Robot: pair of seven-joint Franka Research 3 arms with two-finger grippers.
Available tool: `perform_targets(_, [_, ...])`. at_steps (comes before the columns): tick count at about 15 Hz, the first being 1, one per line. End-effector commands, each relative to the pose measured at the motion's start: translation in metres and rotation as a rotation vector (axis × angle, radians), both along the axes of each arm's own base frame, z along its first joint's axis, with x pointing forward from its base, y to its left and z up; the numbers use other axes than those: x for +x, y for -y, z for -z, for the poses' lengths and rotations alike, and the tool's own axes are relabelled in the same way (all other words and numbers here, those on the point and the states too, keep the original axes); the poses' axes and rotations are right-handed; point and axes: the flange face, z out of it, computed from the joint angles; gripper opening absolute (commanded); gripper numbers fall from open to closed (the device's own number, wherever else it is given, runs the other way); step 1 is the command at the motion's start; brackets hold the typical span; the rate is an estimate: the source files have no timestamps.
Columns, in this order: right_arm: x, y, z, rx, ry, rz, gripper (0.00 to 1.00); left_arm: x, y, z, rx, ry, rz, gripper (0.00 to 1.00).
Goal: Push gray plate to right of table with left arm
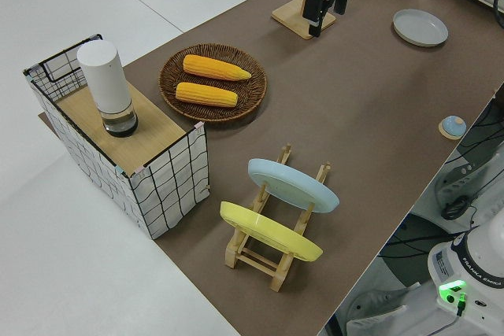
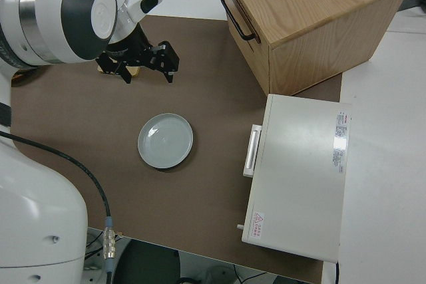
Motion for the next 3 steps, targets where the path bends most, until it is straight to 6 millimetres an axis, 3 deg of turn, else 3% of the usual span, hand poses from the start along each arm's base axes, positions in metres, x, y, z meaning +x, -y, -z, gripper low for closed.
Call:
perform_targets(1, [-0.0024,0.0024,-0.0040,0.009,-0.005,0.006,0.983,-0.0066,0.0065,0.0025,0.002,0.014,-0.003,1.00])
perform_targets(3, [-0.0026,0.0024,-0.0039,0.009,-0.006,0.006,0.983,-0.0074,0.0080,0.0031,0.005,0.006,-0.004,1.00])
